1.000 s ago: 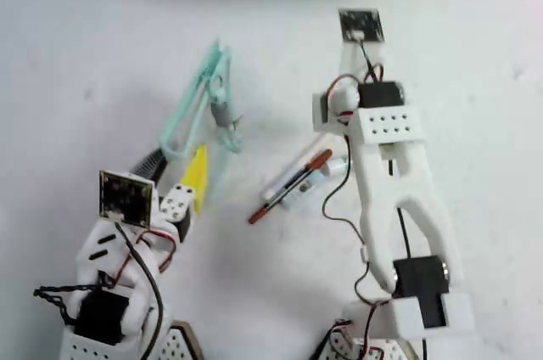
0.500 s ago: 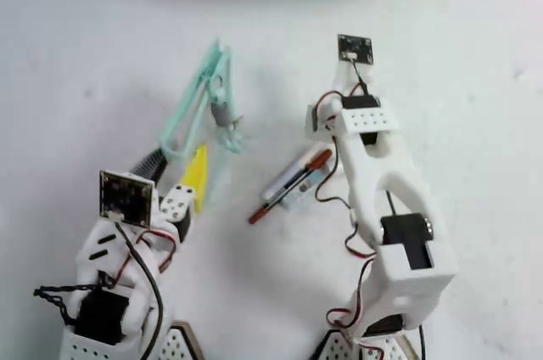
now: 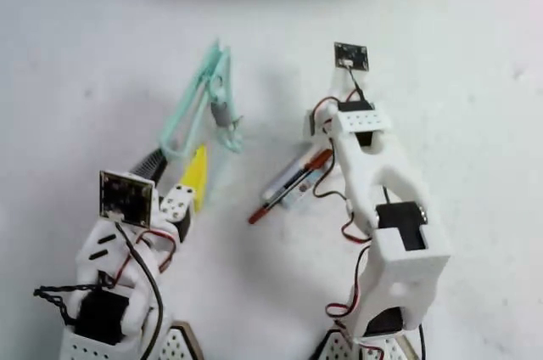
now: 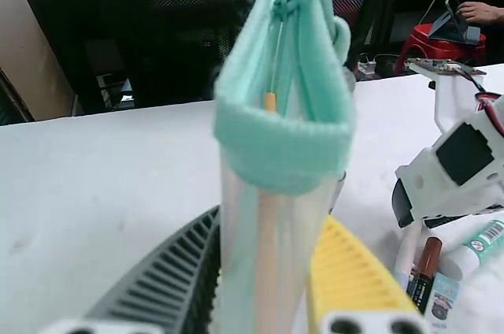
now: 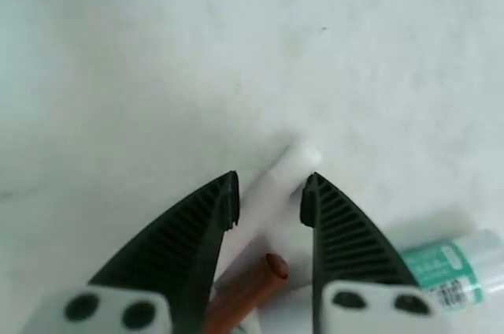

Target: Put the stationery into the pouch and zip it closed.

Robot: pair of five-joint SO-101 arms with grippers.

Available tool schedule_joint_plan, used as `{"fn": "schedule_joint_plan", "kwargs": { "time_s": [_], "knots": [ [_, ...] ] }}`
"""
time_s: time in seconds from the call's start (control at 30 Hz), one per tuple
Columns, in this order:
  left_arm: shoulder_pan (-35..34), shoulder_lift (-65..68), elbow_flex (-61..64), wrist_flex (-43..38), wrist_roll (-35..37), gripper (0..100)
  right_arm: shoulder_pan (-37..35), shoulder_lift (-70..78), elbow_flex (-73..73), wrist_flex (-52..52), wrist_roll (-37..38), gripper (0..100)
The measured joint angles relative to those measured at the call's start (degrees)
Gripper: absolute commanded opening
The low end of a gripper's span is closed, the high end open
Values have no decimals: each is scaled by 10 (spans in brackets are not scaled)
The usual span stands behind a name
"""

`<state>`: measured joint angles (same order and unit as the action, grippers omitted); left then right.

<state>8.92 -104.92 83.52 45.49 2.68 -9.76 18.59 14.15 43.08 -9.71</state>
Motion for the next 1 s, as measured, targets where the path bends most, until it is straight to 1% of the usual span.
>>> {"fn": "schedule_joint_plan", "kwargs": {
  "time_s": [0.17,0.23,0.3,0.33,0.4,0.6,1.0],
  "knots": [
    [0,0,0,0,0,159,6,29,-35,19,0,123],
    [0,0,0,0,0,159,6,42,-60,42,0,84],
    [0,0,0,0,0,159,9,61,-89,69,0,22],
    [0,0,0,0,0,159,11,72,-105,83,-2,10],
    [0,0,0,0,0,159,11,93,-142,111,-2,29],
    [0,0,0,1,0,159,12,139,-219,177,-2,17],
    [0,0,0,1,0,159,14,144,-229,186,-2,17]
  ]
}}
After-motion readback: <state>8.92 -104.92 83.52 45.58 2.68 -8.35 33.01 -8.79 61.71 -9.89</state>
